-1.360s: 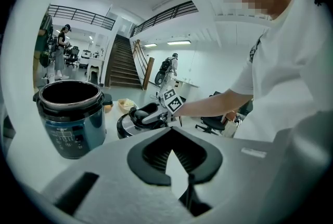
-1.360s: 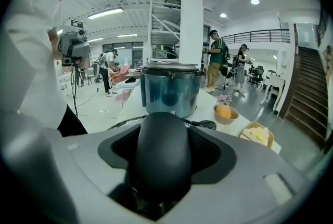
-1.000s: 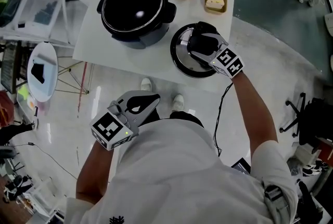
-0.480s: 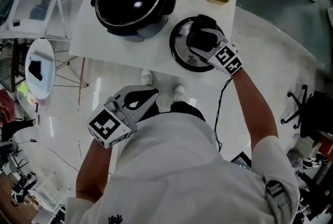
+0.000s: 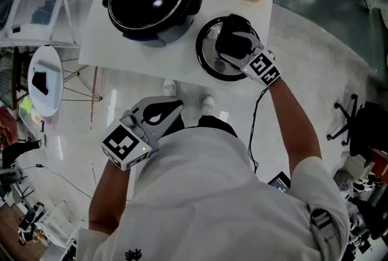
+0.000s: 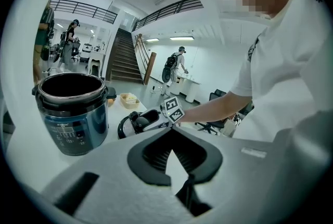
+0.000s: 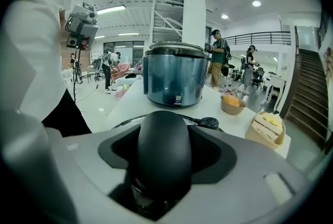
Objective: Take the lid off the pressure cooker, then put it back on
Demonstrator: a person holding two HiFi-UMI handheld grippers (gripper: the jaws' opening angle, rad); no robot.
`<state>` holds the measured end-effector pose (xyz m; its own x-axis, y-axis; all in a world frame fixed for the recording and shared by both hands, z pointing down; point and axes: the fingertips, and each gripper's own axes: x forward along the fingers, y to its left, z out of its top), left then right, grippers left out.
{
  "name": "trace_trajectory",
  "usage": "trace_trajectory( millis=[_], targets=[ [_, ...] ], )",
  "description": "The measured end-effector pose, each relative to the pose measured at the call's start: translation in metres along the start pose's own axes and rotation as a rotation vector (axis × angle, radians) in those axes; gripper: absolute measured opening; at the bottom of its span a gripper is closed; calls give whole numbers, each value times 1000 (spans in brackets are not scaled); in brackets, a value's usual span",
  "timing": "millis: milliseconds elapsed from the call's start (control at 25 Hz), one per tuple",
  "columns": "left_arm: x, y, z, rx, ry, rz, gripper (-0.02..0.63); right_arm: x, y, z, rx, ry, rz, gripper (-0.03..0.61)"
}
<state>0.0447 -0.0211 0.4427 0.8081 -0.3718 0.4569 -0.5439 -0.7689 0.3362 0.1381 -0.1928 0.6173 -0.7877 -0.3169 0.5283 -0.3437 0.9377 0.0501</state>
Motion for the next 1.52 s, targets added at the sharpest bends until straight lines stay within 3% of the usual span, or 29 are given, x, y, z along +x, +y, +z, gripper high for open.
trace_trajectory(
  millis=[680, 960, 1520],
  targets=[
    [0, -8, 8, 20, -5, 7, 6, -1, 1, -1, -6, 15, 30, 299],
    [-1, -10, 7, 26, -13, 16, 6, -15, -3, 6, 22, -13, 31, 353],
    [7, -12, 10, 35, -7, -22, 6, -25, 1, 14, -6, 1, 28, 357]
  ],
)
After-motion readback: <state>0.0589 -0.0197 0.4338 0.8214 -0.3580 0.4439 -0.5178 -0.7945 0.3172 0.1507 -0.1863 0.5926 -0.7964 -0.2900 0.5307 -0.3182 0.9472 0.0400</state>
